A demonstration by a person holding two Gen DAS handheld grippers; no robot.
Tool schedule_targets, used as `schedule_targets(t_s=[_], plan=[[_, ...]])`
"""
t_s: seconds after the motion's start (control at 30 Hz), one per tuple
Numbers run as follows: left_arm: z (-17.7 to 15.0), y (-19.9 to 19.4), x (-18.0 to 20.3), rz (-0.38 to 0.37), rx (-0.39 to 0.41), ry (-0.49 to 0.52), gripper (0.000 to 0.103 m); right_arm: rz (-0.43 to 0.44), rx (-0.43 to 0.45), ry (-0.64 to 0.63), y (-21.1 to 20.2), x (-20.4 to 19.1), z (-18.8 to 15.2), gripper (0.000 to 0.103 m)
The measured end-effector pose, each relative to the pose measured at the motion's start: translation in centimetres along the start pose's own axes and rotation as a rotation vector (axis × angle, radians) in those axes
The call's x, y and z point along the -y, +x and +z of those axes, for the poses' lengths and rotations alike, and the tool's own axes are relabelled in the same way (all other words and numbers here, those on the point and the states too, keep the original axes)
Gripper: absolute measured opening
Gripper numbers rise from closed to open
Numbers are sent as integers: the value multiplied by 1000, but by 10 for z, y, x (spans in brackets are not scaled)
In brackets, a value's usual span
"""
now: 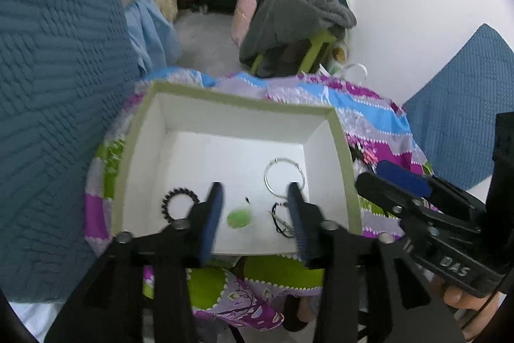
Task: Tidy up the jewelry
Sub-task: 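Open the left tool dropping the green charm while the right tool drops the beaded bracelet into the box, then move the right tool to the pink keychain and grasp it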
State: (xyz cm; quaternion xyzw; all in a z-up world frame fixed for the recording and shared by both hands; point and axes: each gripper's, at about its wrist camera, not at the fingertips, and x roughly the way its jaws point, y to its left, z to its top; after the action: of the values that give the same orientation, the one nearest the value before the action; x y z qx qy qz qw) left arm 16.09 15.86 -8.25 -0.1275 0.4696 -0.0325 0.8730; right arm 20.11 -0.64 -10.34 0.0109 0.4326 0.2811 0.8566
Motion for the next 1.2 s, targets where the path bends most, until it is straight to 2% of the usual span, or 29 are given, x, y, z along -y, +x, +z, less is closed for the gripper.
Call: schedule_targets(t_s=[0.17, 0.3, 0.33, 0.37, 0.5, 0.6, 0.63, 0.83, 0.97, 1.0, 1.03, 1.1, 1.13, 1.2], plan=[[8, -32, 16, 30, 71, 22, 59, 13, 65, -33, -34, -1, 12, 67], [10, -62, 36, 27, 156, 29, 77, 14, 136, -70, -69, 2, 20, 73], [10, -67, 41, 26, 173, 33, 79, 16, 152, -75, -77, 4, 22, 79], [10, -70, 46, 27, 185, 35, 79, 14, 165, -79, -83, 5, 22, 84], [9, -73, 72, 4, 205, 46, 79, -30, 223, -122, -114, 18, 18, 86], [5, -67, 91, -17, 208, 59, 79, -56, 256, -136, -128, 29, 11, 101], [3, -65, 96, -24, 207, 62, 79, -67, 265, -142, -131, 32, 8, 103], [-10, -49, 124, -46, 201, 83, 79, -81, 271, -111, -135, 64, -8, 103], [-19, -33, 133, -62, 190, 78, 79, -96, 265, -96, -123, 93, -22, 103], [-21, -29, 134, -62, 184, 76, 79, -109, 248, -94, -107, 110, -29, 100], [-22, -25, 135, -62, 177, 75, 79, -109, 248, -94, -107, 110, -29, 98], [-26, -19, 137, -61, 160, 77, 79, -105, 212, -80, -89, 127, -34, 76], [-28, -15, 137, -57, 151, 78, 79, -95, 174, -64, -68, 143, -35, 71], [-31, -11, 138, -59, 141, 74, 79, -104, 156, -55, -58, 151, -36, 67]])
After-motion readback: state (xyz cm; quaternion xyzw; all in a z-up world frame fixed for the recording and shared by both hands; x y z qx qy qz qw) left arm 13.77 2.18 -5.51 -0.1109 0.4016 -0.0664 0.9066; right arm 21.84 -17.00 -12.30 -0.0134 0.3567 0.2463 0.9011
